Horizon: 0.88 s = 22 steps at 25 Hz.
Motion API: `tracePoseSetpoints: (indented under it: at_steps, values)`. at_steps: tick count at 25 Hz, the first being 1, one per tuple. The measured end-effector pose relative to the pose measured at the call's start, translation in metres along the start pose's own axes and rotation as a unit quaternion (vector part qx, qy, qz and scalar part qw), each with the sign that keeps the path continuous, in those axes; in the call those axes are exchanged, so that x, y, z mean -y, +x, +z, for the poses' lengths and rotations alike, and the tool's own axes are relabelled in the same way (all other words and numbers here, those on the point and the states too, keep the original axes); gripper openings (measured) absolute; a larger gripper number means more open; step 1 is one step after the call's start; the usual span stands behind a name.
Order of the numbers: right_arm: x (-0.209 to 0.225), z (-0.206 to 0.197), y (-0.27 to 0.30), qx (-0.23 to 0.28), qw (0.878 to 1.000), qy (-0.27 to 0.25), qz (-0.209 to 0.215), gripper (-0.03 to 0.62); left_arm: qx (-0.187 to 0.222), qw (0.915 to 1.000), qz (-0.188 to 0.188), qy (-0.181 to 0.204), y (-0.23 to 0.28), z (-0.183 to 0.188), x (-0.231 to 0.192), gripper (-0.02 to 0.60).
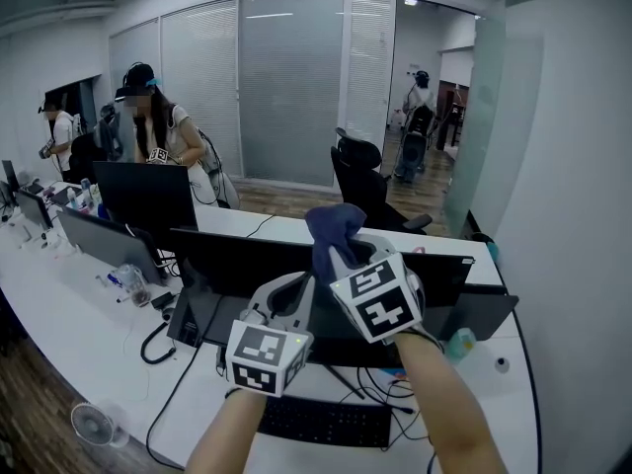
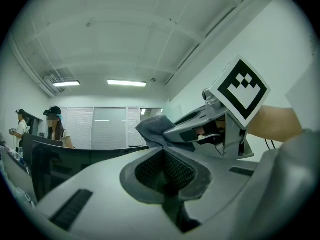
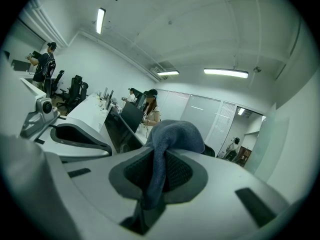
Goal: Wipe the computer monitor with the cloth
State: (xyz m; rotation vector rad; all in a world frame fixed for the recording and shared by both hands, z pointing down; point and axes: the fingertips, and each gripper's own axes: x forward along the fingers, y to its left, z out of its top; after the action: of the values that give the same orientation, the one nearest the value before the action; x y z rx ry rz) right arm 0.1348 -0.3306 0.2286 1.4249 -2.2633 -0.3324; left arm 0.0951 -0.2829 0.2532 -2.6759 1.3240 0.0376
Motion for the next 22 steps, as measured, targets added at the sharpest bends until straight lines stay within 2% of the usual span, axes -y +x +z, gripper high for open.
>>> tracePoseSetpoints:
  at_steps: [22]
  values:
    - [0.047,-0.032,-0.039,-0.012,1.0,-0.004,-0.018,0.057,0.006,0.9997,-0.022,0.004,0.03,0.007,0.063,0.008]
